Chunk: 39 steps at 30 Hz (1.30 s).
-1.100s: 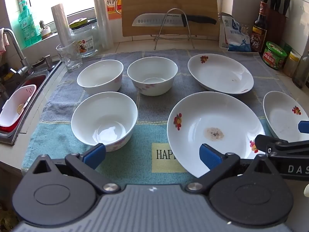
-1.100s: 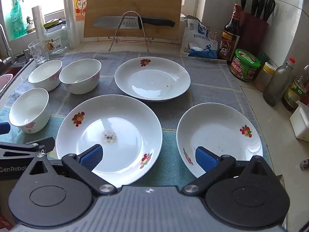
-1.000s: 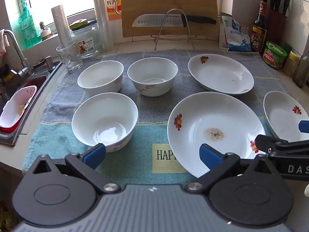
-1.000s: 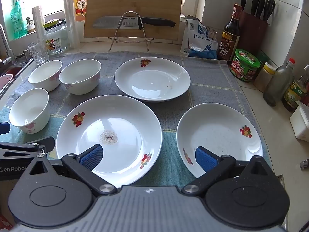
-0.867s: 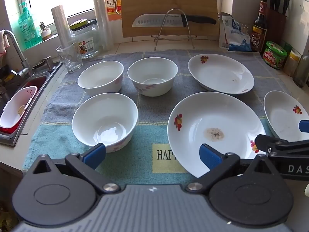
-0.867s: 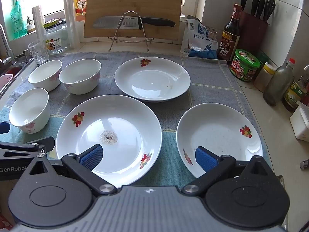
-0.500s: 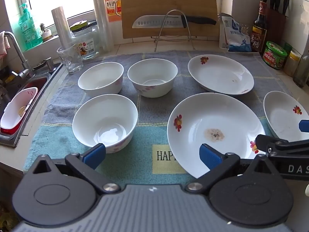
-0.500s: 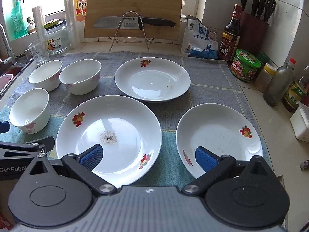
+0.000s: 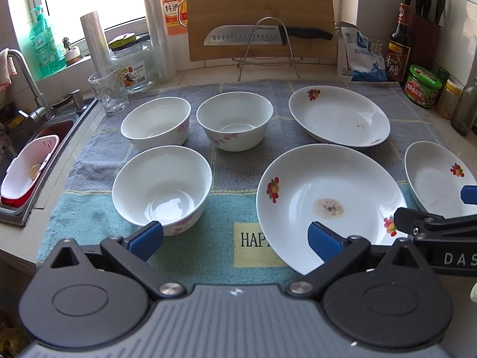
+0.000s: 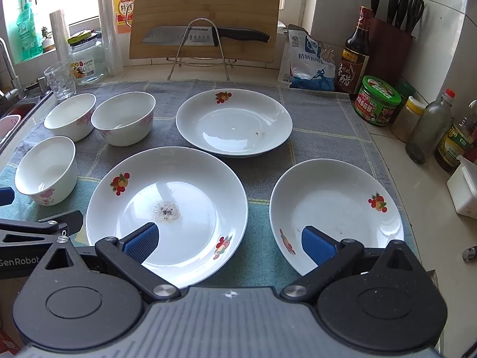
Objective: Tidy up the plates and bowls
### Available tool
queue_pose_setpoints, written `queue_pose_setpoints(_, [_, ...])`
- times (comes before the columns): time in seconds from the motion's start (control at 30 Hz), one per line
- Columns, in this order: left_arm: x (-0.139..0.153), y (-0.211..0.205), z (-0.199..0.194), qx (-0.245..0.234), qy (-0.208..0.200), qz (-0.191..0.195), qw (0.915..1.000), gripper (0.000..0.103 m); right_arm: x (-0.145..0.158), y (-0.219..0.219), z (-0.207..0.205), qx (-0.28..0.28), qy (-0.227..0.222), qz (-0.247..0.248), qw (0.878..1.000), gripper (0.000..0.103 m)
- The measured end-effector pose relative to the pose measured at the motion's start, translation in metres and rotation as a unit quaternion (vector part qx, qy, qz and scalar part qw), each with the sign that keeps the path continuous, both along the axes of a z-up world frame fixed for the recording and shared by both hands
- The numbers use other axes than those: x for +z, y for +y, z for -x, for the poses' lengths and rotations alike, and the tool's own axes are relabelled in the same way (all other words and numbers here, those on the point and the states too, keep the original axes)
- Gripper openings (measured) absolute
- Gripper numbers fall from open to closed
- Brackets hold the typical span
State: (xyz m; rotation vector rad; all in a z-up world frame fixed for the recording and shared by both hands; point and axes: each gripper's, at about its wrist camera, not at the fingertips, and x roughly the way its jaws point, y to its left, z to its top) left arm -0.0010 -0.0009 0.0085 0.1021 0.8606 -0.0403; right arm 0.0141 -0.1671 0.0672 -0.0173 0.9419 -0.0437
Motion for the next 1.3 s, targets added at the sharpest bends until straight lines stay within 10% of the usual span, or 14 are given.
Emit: queue_pose_setpoints(1.3, [0.0018,-0.003,-0.0001,-0.001,-0.005,-0.003,1.0,0.102,0.0039,-0.0014,-0.0017,0.0,-0.002,0.001,1.0,0.103])
